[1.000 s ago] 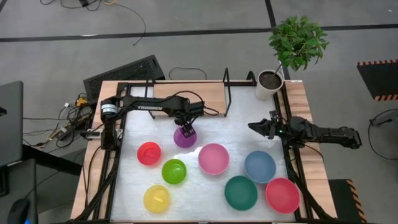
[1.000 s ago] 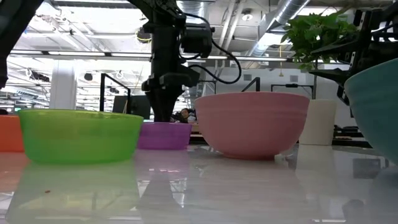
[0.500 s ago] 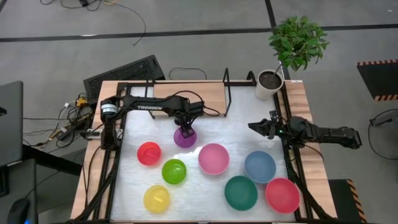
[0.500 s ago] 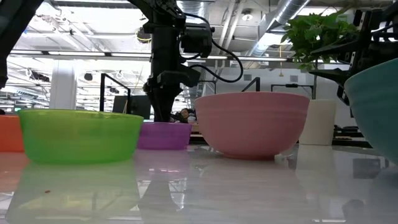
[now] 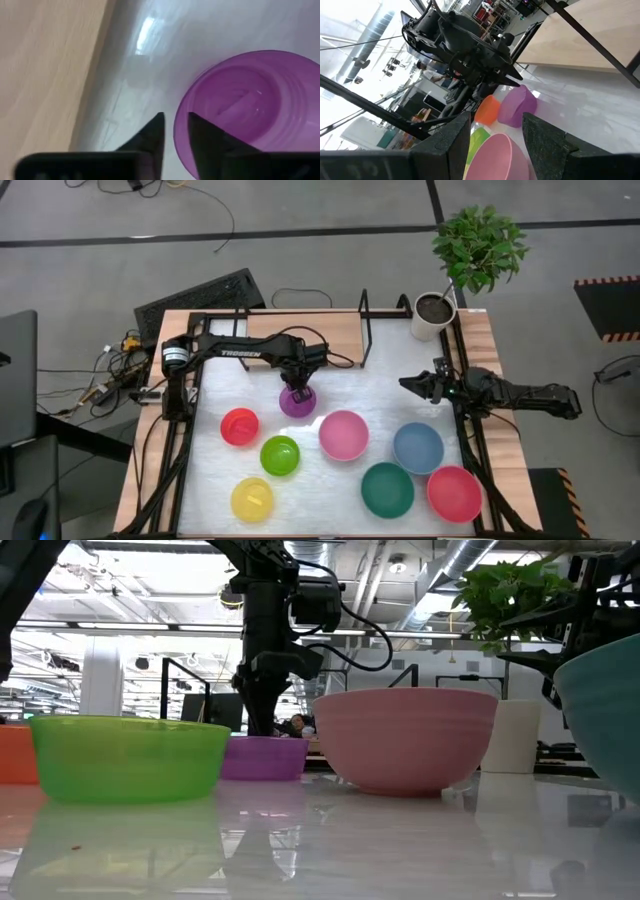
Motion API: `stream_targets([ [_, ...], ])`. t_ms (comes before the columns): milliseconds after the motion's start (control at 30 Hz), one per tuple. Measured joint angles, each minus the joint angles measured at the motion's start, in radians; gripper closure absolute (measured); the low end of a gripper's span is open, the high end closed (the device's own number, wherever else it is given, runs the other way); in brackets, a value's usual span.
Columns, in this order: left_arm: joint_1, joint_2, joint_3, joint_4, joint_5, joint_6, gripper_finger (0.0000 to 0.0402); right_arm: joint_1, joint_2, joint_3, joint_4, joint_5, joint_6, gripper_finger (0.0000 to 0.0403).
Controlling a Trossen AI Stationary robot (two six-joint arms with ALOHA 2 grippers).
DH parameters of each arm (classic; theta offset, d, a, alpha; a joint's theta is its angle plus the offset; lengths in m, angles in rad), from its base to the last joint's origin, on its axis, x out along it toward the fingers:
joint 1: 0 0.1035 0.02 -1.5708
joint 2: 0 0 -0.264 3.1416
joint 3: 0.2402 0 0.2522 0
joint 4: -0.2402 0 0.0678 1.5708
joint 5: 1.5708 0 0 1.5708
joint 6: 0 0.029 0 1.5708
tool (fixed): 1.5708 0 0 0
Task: Place and stack bowls onto a shelf
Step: Put the purple transparent bowl on the shelf
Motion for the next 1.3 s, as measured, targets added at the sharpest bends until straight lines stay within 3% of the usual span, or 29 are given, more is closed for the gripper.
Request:
stream_targets([
  [133, 0.0, -0.004, 0.007, -0.014, 0.006, -0.027, 0.0395, 0.0, 0.0, 0.0, 0.0, 0.0, 0.0, 0.02],
  [333, -0.031, -0.071, 0.124, -0.086, 0.007, -0.054, 0.0401, 0.0, 0.0, 0.0, 0.0, 0.0, -0.001, 0.02],
  [567, -0.138, -0.205, 0.239, -0.041, -0.016, -0.049, 0.0401, 0.0, 0.0, 0.0, 0.0, 0.0, -0.001, 0.02],
  [667, -0.215, -0.285, 0.18, 0.056, -0.081, -0.055, 0.0401, 0.0, 0.0, 0.0, 0.0, 0.0, -0.007, 0.02],
  [800, -0.276, -0.38, 0.007, 0.154, -0.143, -0.126, 0.0401, 0.0, 0.001, -0.001, -0.001, 0.0, -0.021, 0.02],
  [967, -0.261, -0.389, -0.238, 0.249, -0.156, -0.288, 0.0401, 0.0, 0.001, -0.001, 0.001, 0.011, -0.028, 0.02],
  [1133, -0.221, -0.394, -0.348, 0.323, -0.201, -0.345, 0.0392, 0.0, 0.001, -0.001, 0.003, 0.025, -0.028, 0.02],
  [1300, -0.162, -0.394, -0.387, 0.386, -0.073, -0.302, 0.0342, 0.0, 0.001, -0.001, 0.003, 0.026, -0.027, 0.02],
])
